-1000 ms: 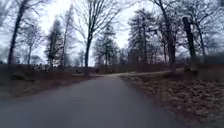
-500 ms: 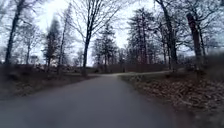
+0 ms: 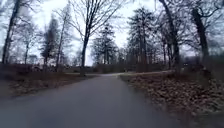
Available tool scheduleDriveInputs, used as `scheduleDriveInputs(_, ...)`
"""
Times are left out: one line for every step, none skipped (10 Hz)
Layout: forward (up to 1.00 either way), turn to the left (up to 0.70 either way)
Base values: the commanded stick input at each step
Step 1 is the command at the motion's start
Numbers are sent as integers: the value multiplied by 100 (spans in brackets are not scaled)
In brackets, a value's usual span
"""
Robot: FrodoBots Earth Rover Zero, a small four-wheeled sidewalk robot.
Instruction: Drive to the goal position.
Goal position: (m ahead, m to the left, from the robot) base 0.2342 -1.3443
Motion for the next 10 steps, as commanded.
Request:
scheduleDriveInputs(100,0)
scheduleDriveInputs(100,0)
scheduleDriveInputs(100,0)
scheduleDriveInputs(100,0)
scheduleDriveInputs(100,0)
scheduleDriveInputs(100,0)
scheduleDriveInputs(100,0)
scheduleDriveInputs(100,0)
scheduleDriveInputs(100,0)
scheduleDriveInputs(100,0)
